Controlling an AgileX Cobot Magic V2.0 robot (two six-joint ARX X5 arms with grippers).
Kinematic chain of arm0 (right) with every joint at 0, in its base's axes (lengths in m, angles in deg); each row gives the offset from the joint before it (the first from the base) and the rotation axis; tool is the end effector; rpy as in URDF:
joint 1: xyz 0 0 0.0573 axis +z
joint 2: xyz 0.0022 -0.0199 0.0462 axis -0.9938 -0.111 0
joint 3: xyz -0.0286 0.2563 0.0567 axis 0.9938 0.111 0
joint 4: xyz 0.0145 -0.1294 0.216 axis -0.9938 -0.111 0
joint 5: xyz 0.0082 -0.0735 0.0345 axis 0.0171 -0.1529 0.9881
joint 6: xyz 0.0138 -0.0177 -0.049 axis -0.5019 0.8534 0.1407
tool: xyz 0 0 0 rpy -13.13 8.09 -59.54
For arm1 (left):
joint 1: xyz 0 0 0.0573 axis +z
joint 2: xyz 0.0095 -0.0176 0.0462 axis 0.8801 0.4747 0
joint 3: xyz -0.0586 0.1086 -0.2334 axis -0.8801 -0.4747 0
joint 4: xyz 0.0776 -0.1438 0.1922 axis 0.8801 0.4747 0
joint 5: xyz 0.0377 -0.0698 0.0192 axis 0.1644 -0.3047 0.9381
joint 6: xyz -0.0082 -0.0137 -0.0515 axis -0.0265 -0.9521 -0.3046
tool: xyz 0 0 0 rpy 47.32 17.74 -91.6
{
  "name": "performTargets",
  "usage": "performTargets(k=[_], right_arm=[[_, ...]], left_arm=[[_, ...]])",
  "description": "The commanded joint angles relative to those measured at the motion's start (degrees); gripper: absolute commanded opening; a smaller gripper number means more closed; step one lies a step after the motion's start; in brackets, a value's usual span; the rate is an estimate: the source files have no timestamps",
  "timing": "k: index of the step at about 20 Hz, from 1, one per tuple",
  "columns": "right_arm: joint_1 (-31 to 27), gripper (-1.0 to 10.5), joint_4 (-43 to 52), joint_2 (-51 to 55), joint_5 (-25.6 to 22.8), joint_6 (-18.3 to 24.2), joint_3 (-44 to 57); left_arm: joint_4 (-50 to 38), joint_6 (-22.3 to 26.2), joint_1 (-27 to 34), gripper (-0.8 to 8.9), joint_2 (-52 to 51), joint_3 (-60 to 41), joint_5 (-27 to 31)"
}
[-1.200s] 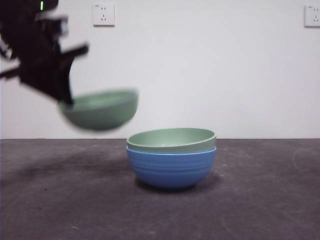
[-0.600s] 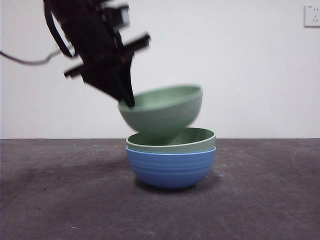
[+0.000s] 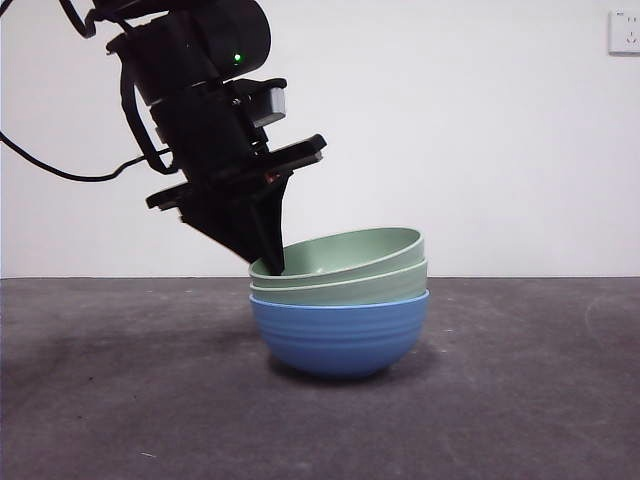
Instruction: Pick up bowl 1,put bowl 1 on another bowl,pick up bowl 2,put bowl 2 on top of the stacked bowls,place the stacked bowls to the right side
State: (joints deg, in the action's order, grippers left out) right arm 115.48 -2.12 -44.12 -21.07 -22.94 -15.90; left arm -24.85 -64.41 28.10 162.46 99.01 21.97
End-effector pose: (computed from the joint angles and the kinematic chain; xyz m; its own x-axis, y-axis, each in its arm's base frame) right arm 0.1403 0.0890 0.3914 0.6321 0.4495 -0.6312 -0.4975 0.8599 0.1141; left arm 0.3001 -0.2028 0.2203 0.3665 -0.3772 -0.8505 0.5042 0.8488 -0.1592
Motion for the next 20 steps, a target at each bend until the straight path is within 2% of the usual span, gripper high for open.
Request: performTargets(k=[1, 6, 9, 12, 15, 19, 20], right_arm=[[0.0, 2.5, -0.1, -0.1, -0.1, -0.3, 0.2], [0.0, 2.7, -1.4, -1.4, -0.1, -0.5, 0.2], [0.0, 4.7, -1.3, -4.9, -0.1, -1.5, 0.2], [0.0, 4.8, 0.3, -11.8, 0.1, -1.9, 0.2], [0.0, 4.8, 5.0, -19.9, 0.4, -3.5, 0.2], [-1.2, 4.8, 9.2, -31.8, 6.3, -5.9, 0.2], [-1.2, 4.8, 10.2, -34.7, 6.3, -6.4, 0.2]], left_arm=[[3.6, -0.4, -0.2, 3.56, 0.6, 2.3, 0.2], [12.7, 1.4, -0.2, 3.59, -1.2, 10.9, 0.4], [21.4, 3.0, -0.1, 3.59, -2.8, 18.4, 0.5], [31.1, 6.2, -0.1, 3.59, -4.8, 26.6, 1.3], [37.1, 7.3, -0.1, 3.55, -8.2, 31.9, 1.9], [41.3, 7.4, -0.1, 3.55, -13.7, 34.0, 1.9], [41.7, 7.4, -0.1, 3.55, -15.0, 34.0, 2.0]])
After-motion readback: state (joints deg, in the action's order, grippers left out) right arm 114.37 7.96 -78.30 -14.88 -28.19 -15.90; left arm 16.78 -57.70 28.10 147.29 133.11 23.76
